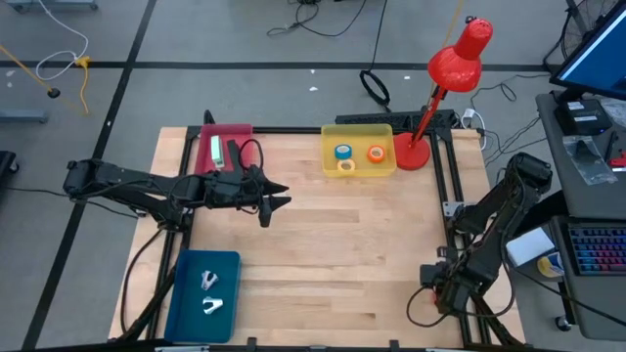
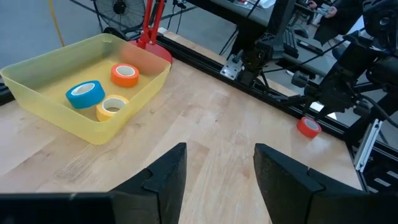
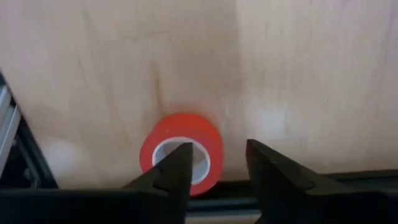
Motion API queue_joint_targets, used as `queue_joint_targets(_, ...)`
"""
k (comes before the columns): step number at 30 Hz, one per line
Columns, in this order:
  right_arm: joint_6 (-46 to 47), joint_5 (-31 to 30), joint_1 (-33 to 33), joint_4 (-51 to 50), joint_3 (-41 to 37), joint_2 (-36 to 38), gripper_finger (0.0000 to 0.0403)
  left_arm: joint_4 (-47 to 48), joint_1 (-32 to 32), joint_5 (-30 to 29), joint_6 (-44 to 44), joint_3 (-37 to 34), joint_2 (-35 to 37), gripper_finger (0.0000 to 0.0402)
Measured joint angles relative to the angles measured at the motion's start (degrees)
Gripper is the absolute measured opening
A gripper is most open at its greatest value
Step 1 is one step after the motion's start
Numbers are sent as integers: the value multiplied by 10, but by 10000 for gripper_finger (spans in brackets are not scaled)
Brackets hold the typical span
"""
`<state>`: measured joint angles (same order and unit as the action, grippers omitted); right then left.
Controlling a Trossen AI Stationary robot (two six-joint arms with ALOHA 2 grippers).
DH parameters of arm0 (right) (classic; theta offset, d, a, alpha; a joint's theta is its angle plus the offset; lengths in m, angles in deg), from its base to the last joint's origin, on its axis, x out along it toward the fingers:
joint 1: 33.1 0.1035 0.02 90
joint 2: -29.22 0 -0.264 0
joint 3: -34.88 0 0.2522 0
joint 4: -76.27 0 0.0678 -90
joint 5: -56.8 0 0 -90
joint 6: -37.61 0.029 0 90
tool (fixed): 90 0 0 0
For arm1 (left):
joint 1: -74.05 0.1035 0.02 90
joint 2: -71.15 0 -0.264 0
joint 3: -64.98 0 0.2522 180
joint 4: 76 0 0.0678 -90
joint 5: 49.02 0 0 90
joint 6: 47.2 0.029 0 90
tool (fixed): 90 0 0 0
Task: Pick and place Stapler, Stapler remover, tape
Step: Put the red tape into the yellow bin
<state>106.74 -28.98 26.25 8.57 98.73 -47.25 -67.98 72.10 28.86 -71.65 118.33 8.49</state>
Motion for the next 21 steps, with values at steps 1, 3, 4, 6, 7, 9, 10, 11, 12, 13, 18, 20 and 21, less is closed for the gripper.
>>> queue_joint_targets(1, -10, 6, 0, 0, 0, 0, 151, 0, 0, 0, 0, 0, 0, 186)
queue_joint_targets(3, -31, 16, 6, 1, 0, 0, 174, 0, 0, 0, 0, 0, 0, 186)
queue_joint_targets(4, -40, 18, 10, 4, -2, 0, 185, 0, 0, 0, 0, 0, 0, 186)
queue_joint_targets(6, -42, 19, 19, 17, -10, 0, 202, 1, 0, 0, 0, 0, 0, 186)
queue_joint_targets(7, -41, 21, 24, 28, -15, 0, 208, 2, 0, 0, 0, 0, 0, 186)
queue_joint_targets(9, -39, 37, 32, 58, -31, 0, 219, 4, 0, 1, 0, 0, 0, 186)
queue_joint_targets(10, -40, 50, 34, 74, -40, 0, 224, 5, 0, 1, 0, 0, 0, 186)
queue_joint_targets(11, -39, 61, 35, 88, -49, 0, 227, 5, 0, 1, 0, 0, 0, 186)
queue_joint_targets(12, -37, 68, 35, 97, -58, 0, 230, 5, 0, 1, 1, 0, 0, 186)
queue_joint_targets(13, -28, 70, 35, 101, -66, 0, 232, 5, 0, 1, 2, 0, 0, 186)
queue_joint_targets(18, 28, 66, 29, 99, -105, 0, 230, 10, 0, 1, 3, 0, 0, 186)
queue_joint_targets(20, 40, 66, 29, 104, -117, 0, 227, 12, 0, 0, 1, 0, 0, 186)
queue_joint_targets(21, 39, 68, 29, 110, -122, 0, 227, 12, 0, 0, 1, 0, 0, 186)
